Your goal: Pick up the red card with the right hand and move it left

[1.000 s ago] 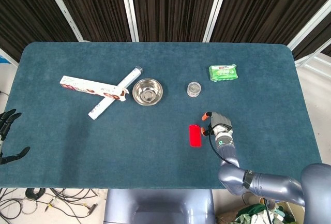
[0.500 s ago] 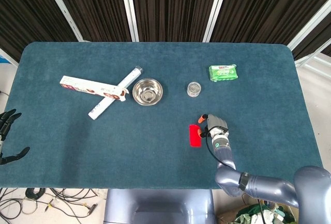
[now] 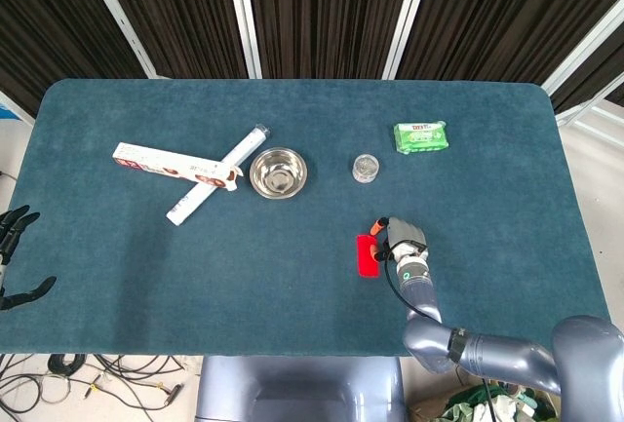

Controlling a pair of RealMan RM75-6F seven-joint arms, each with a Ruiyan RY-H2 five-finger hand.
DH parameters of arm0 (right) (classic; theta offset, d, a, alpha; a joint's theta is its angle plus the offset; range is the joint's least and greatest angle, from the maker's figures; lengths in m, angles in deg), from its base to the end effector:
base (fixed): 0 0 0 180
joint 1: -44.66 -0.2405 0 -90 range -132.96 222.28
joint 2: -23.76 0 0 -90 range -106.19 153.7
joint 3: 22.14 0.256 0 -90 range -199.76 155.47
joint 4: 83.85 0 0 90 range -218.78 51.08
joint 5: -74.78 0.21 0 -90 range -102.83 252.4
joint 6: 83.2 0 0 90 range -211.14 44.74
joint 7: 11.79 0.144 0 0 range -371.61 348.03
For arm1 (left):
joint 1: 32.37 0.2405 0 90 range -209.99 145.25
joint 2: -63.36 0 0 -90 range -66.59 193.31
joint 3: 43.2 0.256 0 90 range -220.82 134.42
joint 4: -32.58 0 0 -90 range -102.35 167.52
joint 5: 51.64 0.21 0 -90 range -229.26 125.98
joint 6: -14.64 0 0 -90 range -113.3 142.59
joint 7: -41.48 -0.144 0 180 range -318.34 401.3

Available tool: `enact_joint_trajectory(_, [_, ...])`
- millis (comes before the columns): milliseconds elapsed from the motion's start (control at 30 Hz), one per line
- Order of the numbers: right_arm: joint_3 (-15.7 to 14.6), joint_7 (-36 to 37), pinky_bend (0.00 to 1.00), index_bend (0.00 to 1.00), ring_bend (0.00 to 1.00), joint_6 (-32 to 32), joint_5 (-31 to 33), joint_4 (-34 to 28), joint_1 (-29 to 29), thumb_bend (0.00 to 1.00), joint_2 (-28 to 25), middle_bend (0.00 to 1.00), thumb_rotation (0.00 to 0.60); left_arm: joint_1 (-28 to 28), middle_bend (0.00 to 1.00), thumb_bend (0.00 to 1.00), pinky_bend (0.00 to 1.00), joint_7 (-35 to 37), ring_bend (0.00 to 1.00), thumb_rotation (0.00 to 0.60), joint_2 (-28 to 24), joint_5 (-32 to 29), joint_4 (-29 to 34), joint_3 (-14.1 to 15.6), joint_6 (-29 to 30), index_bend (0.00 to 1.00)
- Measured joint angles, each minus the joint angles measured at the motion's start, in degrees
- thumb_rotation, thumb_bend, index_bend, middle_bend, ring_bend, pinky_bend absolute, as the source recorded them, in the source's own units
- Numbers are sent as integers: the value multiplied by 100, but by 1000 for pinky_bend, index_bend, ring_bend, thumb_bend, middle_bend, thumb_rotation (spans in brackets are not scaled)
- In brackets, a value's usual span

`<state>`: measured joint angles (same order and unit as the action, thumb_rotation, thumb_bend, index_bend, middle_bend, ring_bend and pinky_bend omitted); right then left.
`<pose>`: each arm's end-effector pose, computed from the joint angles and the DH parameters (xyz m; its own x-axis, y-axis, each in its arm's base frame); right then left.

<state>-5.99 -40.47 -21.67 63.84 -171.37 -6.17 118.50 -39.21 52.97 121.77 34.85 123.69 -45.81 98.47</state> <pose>-0.1568 -0.3492 -0.0466 0.0136 -0.4752 0.8798 -0.9482 0.2731 0.1621 -0.3158 0.1920 0.1905 0.3225 0.0103 0.9465 0.9459 -0.0415 -0.3218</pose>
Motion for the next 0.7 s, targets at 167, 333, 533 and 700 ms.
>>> enact_joint_trajectory(167, [29,-16,1000,412,1000,-21,-32,23,30,376,21,1000,600,4,55,207,0,-12,31,600,-2,9,4,3,6,108])
enact_joint_trajectory(333, [58,-33,1000,412,1000,-52,-19,90,48,376,35,1000,600,7,55,207,1,-14,31,600,-1,3,5,0,11,108])
enact_joint_trajectory(533, [96,-55,1000,412,1000,-127,-8,148,70,377,70,1000,600,6,55,207,3,-17,31,600,1,1,8,-4,13,108])
enact_joint_trajectory(700, [111,-98,1000,437,1000,-169,-7,165,68,377,106,1000,600,9,55,207,3,-16,31,600,-1,2,10,-4,16,108])
